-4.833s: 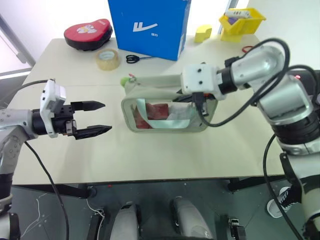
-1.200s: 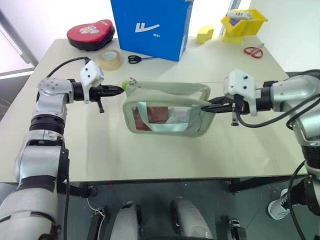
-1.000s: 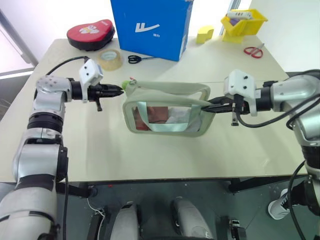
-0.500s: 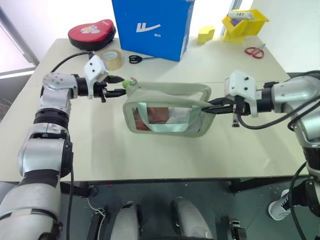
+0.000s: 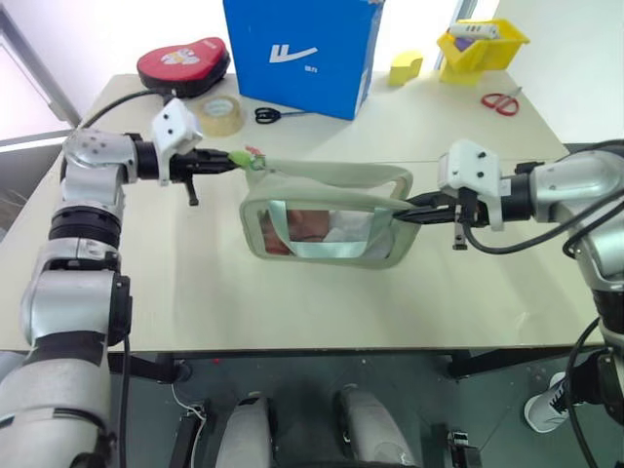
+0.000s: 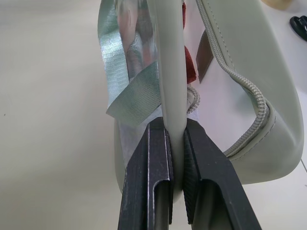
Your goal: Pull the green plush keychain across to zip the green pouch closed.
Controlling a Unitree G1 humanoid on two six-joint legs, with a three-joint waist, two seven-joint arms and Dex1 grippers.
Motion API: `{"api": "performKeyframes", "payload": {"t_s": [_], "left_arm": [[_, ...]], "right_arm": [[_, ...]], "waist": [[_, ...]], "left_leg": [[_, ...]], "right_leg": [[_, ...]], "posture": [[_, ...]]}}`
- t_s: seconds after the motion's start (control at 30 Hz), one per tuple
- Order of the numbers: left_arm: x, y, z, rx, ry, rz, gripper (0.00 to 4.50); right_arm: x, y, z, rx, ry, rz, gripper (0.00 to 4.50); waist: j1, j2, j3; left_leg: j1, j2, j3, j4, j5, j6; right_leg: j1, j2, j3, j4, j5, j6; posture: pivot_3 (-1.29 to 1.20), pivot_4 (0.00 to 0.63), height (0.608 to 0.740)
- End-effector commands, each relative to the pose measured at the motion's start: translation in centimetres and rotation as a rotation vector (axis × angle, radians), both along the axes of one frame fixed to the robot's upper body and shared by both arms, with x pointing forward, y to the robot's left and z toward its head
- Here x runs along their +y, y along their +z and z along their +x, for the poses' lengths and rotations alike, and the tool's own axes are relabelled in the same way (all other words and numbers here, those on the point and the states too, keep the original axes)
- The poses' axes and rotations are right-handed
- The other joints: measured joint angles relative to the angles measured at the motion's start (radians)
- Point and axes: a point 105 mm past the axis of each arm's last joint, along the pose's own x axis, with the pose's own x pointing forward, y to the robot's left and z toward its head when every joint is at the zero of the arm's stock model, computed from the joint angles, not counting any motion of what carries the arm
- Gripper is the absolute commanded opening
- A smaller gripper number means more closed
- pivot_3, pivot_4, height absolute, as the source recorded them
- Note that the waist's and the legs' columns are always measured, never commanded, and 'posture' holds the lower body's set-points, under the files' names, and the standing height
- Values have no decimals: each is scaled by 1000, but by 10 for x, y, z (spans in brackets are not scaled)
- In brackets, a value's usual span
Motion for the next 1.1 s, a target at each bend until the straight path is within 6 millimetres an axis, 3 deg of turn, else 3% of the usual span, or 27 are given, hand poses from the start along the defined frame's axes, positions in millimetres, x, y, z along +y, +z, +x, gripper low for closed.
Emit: {"api": "performKeyframes", "payload": {"t_s": [0.03,0.2,0.33,0.6,0.7,0.9,1.1], "left_arm": [[-16,50,-9,-149,-68,-54,26],[-34,57,-16,-234,-110,-15,26],[-45,66,-31,-195,-199,-118,26],[-62,23,-57,-8,-355,-47,26],[-61,13,-47,-2,-292,6,939],[-54,26,-49,-39,-288,-22,4002],[-10,32,-53,-11,-209,41,4002]], "right_arm": [[4,6,-2,-36,18,-4,0],[4,3,-3,-29,17,-13,0],[3,0,-3,-24,14,-23,0],[5,-1,-1,-26,19,-22,0],[7,1,0,-31,22,-20,0],[7,3,0,-36,21,-15,0],[7,4,4,-45,11,-15,0]], "waist": [[1,0,0],[-2,0,0],[-2,0,0],[-1,0,0],[-1,0,0],[-3,0,0],[-6,0,0]], "left_leg": [[0,0,0,0,0,0],[0,0,0,0,0,0],[0,0,-1,0,0,0],[1,0,-2,1,0,0],[1,0,-2,1,0,0],[1,0,-2,1,0,0],[2,0,-2,1,0,0]], "right_leg": [[0,0,0,0,0,0],[0,0,0,0,0,0],[0,0,0,1,0,0],[0,0,0,2,0,0],[1,0,0,2,0,0],[1,1,0,2,0,0],[1,1,0,2,0,0]], "posture": [[0,150,737],[0,150,737],[0,150,737],[0,150,737],[0,150,737],[0,150,737],[0,150,737]]}}
